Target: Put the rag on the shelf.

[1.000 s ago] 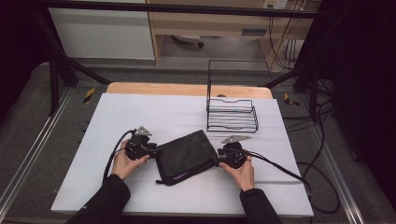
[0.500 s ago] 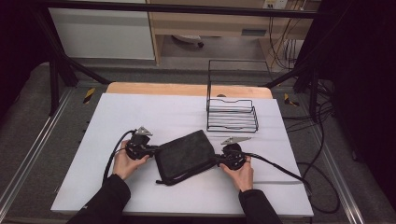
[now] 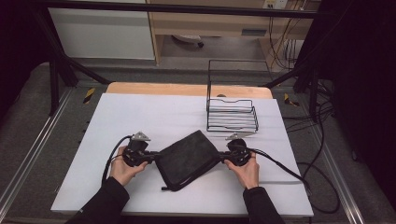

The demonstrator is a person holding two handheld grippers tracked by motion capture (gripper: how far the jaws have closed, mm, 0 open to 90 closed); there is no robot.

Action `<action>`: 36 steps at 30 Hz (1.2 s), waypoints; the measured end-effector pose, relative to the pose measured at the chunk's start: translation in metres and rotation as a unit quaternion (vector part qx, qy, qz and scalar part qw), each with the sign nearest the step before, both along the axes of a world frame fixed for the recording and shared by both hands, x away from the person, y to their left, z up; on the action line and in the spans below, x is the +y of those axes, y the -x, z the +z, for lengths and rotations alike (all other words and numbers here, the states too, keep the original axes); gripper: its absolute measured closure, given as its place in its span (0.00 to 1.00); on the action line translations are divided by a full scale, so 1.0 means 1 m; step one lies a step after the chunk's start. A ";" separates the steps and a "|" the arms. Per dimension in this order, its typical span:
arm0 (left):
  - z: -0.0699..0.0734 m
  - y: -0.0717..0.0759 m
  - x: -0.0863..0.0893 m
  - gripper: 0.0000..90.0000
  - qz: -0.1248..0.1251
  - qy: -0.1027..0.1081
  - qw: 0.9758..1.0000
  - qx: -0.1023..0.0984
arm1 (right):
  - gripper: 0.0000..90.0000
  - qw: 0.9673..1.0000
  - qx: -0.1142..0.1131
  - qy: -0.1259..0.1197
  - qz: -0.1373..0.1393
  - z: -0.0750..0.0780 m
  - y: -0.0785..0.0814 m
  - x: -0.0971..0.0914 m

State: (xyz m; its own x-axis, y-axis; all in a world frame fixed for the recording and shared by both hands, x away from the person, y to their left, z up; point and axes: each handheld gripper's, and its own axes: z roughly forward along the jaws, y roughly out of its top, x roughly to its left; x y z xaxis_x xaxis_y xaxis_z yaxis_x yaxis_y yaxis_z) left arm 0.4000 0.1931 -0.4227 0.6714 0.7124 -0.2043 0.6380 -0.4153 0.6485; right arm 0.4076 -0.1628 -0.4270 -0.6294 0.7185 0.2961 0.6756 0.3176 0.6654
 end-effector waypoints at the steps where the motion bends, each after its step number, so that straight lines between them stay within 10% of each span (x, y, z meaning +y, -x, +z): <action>1: 0.000 0.005 -0.001 0.90 0.000 0.001 1.000 0.001 | 0.91 1.000 0.001 0.001 0.001 0.001 0.000 -0.001; 23: -0.006 0.062 -0.007 0.88 0.009 -0.013 0.999 -0.044 | 0.90 0.995 -0.057 0.074 0.037 -0.006 -0.033 0.032; 30: -0.003 0.055 0.001 0.74 0.004 -0.019 0.998 -0.059 | 0.61 0.991 -0.114 0.069 0.010 -0.002 -0.016 0.025; 36: -0.004 0.044 0.003 0.71 0.003 -0.022 0.998 -0.051 | 0.42 0.993 -0.110 0.024 0.022 0.010 0.018 0.021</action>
